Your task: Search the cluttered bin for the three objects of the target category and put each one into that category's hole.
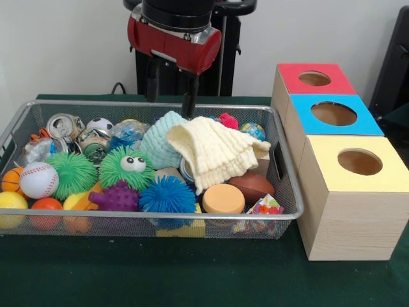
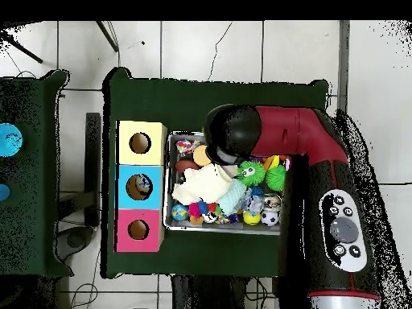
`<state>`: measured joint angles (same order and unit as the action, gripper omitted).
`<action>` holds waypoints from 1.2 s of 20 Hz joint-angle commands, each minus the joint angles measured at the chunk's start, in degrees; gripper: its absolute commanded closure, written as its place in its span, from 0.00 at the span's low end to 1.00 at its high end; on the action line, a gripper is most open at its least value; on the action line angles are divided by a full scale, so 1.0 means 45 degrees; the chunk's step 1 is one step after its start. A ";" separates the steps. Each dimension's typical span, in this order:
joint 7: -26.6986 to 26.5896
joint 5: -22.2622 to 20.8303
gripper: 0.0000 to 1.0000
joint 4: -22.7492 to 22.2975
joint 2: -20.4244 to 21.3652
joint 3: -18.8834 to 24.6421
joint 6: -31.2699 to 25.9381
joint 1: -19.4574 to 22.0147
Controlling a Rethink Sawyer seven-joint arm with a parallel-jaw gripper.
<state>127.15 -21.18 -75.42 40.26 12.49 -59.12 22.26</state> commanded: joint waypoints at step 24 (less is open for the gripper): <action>0.0248 0.0573 0.00 0.1155 -0.1285 -0.0703 -0.1519 -0.0117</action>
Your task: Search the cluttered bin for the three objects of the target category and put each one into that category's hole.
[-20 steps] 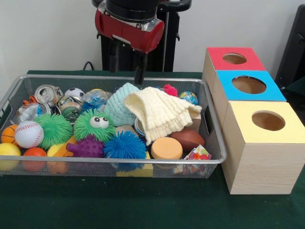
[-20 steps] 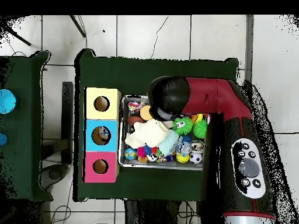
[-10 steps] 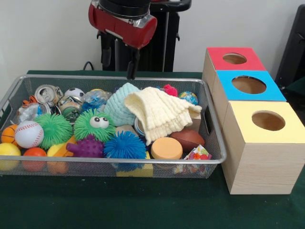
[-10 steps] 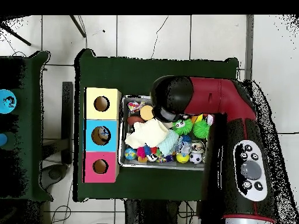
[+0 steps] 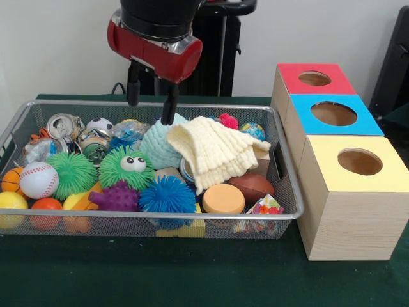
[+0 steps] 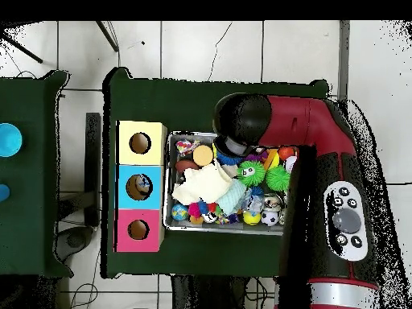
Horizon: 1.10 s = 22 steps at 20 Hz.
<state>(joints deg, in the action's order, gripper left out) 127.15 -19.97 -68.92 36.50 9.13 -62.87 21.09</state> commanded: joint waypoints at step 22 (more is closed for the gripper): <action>-0.5701 -0.0622 0.00 0.3319 -0.1758 0.2151 -0.2559 0.2455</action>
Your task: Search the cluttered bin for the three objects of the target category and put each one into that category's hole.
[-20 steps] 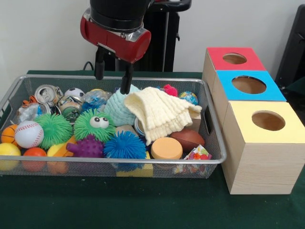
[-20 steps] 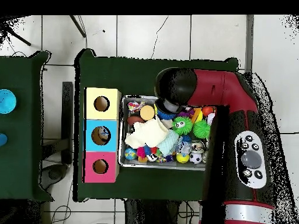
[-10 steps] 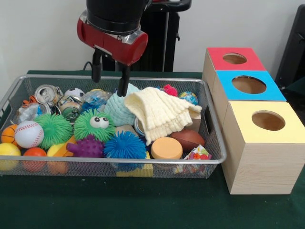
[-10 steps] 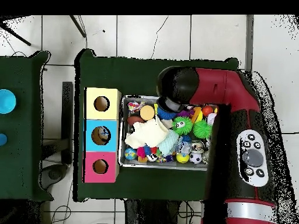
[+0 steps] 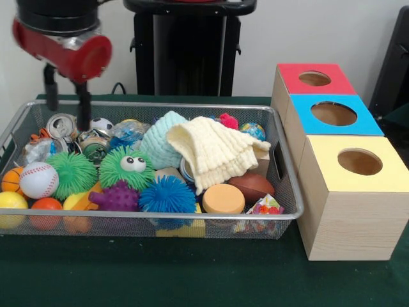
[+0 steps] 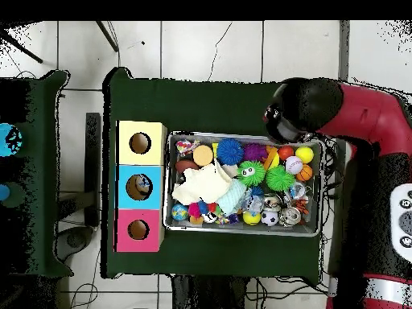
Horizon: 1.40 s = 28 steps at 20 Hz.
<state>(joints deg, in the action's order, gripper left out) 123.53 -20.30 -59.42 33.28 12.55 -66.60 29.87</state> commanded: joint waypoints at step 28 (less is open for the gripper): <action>-0.2000 0.0311 0.00 -0.3953 0.1250 0.0666 -0.0106 -0.0307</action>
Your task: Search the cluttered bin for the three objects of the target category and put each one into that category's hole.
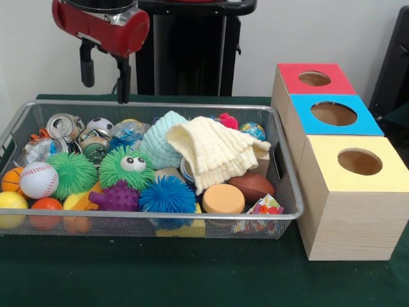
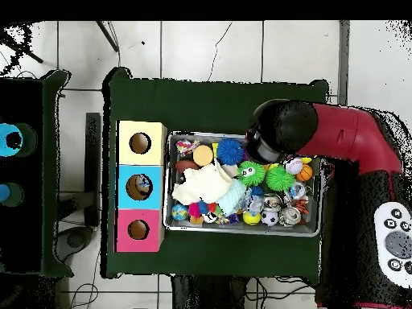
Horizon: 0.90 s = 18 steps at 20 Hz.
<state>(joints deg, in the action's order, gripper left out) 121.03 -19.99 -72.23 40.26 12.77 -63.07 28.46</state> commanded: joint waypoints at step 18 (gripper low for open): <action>-0.0811 0.0384 0.00 -0.1987 0.0353 0.0350 -0.0476 -0.0310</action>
<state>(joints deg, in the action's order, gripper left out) 121.03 -19.70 -73.35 40.80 12.76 -63.07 27.83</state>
